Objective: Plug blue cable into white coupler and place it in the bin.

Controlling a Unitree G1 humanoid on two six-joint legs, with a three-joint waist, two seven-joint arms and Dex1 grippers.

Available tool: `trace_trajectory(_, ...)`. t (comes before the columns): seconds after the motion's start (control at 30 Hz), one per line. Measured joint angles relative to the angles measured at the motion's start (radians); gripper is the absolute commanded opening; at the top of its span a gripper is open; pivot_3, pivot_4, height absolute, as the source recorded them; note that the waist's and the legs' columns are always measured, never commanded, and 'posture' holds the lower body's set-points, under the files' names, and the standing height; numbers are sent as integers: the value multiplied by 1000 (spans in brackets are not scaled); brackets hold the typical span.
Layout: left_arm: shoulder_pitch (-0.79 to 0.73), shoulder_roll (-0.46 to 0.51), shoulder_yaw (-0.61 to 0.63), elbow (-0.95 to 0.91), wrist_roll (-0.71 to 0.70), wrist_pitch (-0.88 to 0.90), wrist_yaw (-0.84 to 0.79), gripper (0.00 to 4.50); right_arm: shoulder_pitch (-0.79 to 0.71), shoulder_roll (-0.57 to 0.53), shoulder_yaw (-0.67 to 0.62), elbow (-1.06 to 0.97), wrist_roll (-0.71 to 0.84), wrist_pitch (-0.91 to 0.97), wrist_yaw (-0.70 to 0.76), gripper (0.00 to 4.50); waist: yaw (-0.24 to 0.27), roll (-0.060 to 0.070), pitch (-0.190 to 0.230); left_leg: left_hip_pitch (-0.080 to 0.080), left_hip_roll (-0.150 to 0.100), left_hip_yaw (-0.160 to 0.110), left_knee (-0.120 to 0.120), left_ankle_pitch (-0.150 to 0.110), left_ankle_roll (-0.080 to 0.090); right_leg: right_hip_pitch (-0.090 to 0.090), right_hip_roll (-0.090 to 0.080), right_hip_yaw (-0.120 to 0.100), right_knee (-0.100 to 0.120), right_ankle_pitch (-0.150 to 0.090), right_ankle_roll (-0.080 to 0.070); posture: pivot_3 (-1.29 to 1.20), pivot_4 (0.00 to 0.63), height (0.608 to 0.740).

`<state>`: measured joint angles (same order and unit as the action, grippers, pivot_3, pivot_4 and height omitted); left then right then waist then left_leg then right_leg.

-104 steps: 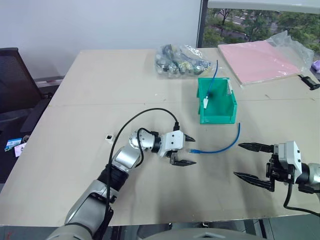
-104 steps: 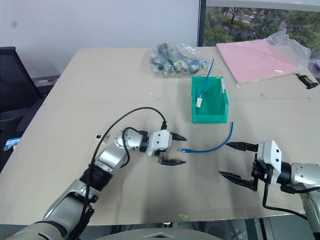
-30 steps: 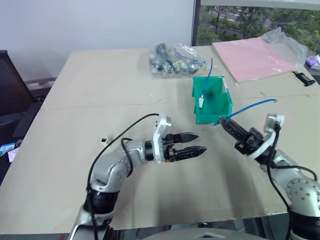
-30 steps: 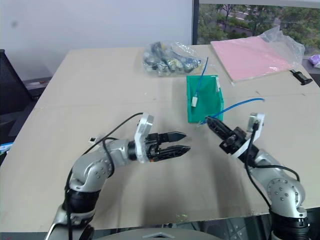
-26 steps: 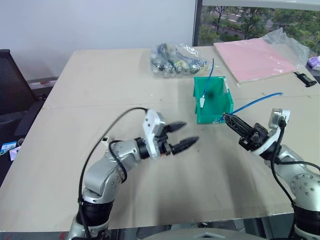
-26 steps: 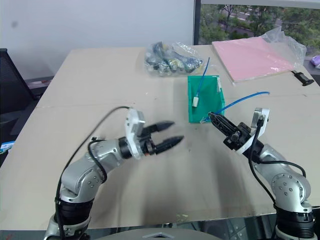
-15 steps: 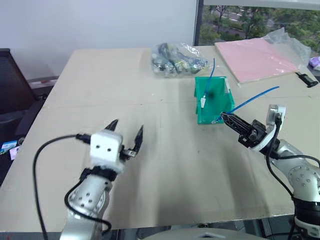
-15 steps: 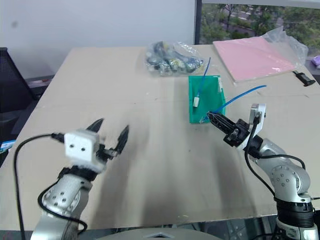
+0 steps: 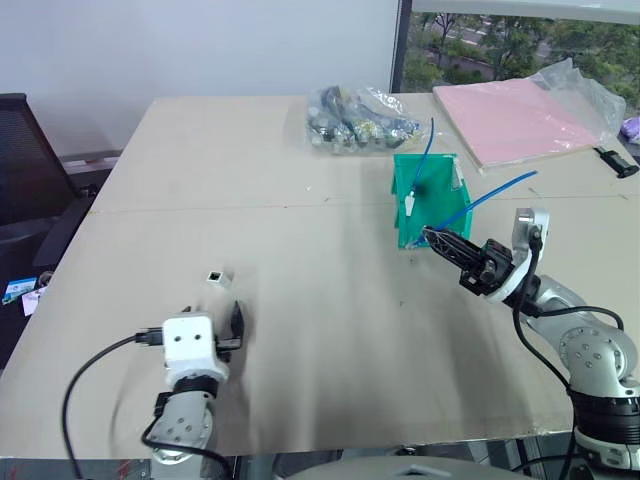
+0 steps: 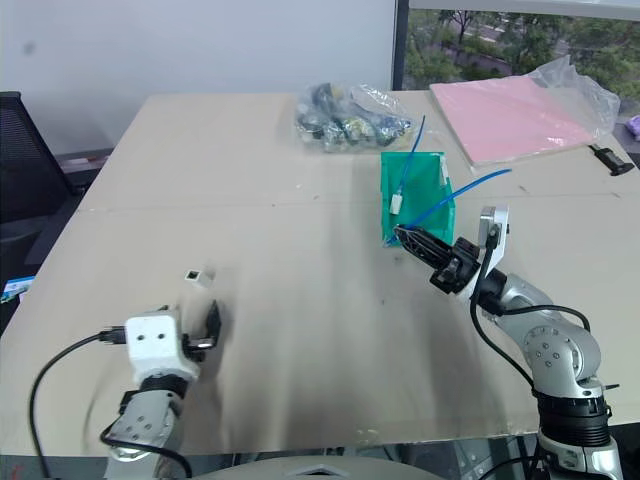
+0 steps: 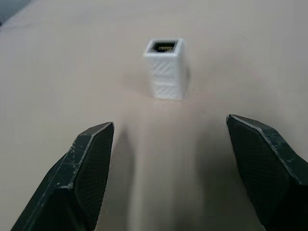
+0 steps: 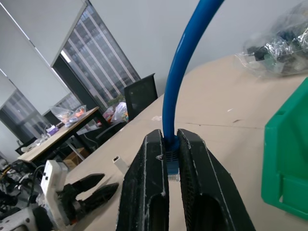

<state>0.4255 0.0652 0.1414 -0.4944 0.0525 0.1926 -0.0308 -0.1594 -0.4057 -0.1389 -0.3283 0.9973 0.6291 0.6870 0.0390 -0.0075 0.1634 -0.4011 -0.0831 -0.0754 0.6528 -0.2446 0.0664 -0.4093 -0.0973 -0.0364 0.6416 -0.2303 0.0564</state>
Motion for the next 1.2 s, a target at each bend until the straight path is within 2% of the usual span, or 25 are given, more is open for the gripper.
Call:
trace_trajectory(0.4, -178, -67, -6, 169, 61, -76, 153, 3818, -39, 29, 3, 11, -25, -1, 0, 0, 5, 5, -3, 2, 0, -2, 0, 1, -2, 1, 0, -2, 2, 0, 1, 0, 150, 728)
trace_trajectory(0.8, -294, -58, 25, 272, 34, -90, 169, 3818, -26, 41, 2, 16, -43, -9, -10, 0, 4, 9, -5, 3, 1, -3, 0, 3, -4, 1, 2, -2, 3, 2, -2, 0, 150, 728)
trace_trajectory(0.83, -301, -58, 26, 277, 34, -90, 171, 3307, -21, 42, 1, 16, -44, -10, -13, 0, 4, 9, -5, 3, 1, -3, 0, 3, -4, 1, 2, -2, 3, 2, -2, 0, 150, 728)
trace_trajectory(0.87, -305, -59, 26, 281, 33, -90, 172, 3092, -19, 42, 1, 16, -46, -11, -16, 0, 4, 9, -5, 3, 1, -3, 0, 3, -4, 1, 2, -2, 3, 2, -2, 0, 150, 728)
trace_trajectory(1.03, -309, -65, 27, 291, 24, -92, 182, 743, -16, 43, 1, 15, -49, -22, -19, 0, 4, 9, -6, 3, 1, -3, 0, 3, -4, 1, 2, -2, 3, 2, -2, 0, 150, 728)
trace_trajectory(1.2, -319, -56, 27, 313, 20, -102, 175, 693, -16, 43, 1, 15, -55, -26, -20, 0, 4, 11, -7, 3, 1, -3, 0, 3, -4, 1, 2, -2, 3, 2, -2, 0, 150, 728)
